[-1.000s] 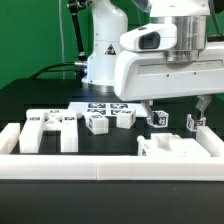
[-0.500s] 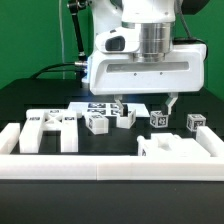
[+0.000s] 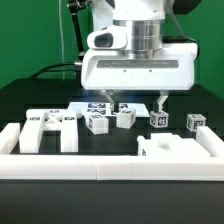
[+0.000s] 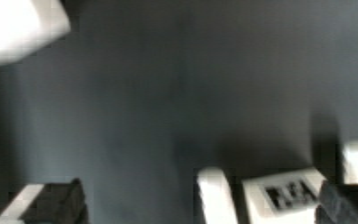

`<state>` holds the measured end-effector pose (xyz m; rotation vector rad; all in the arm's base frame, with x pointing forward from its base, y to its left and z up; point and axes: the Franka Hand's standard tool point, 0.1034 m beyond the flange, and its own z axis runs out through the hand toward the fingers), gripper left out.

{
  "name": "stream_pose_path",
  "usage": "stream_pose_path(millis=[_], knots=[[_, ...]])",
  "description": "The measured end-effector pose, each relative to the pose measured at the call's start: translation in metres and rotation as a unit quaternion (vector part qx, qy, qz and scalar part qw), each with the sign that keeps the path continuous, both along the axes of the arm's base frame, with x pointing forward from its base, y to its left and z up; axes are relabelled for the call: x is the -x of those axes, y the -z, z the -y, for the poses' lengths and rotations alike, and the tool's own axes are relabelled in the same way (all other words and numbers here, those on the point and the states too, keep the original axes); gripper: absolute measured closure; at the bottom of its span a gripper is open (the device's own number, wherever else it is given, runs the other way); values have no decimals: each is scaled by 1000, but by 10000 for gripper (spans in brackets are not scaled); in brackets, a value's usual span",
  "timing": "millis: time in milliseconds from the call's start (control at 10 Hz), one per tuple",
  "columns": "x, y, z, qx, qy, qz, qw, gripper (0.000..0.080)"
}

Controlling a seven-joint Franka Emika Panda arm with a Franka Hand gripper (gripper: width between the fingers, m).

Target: Assemble chair

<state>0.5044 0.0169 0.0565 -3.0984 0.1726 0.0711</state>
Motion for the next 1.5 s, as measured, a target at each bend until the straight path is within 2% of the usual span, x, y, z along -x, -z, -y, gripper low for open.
stream_pose_path(millis=[100, 300, 500, 700, 900, 1100, 1400, 1500], knots=[[13, 1, 6, -6, 25, -8, 1000, 151], [25, -5, 32, -11, 35, -4, 999, 151], [24, -3, 27, -11, 33, -5, 999, 151], [27, 2, 32, -17, 59, -9, 998, 151], [43, 9, 32, -21, 79, -20, 996, 151], [59, 21, 23, -20, 78, -26, 996, 151], [57, 19, 23, -23, 76, -36, 996, 151], [64, 19, 17, -33, 74, -75, 994, 151]])
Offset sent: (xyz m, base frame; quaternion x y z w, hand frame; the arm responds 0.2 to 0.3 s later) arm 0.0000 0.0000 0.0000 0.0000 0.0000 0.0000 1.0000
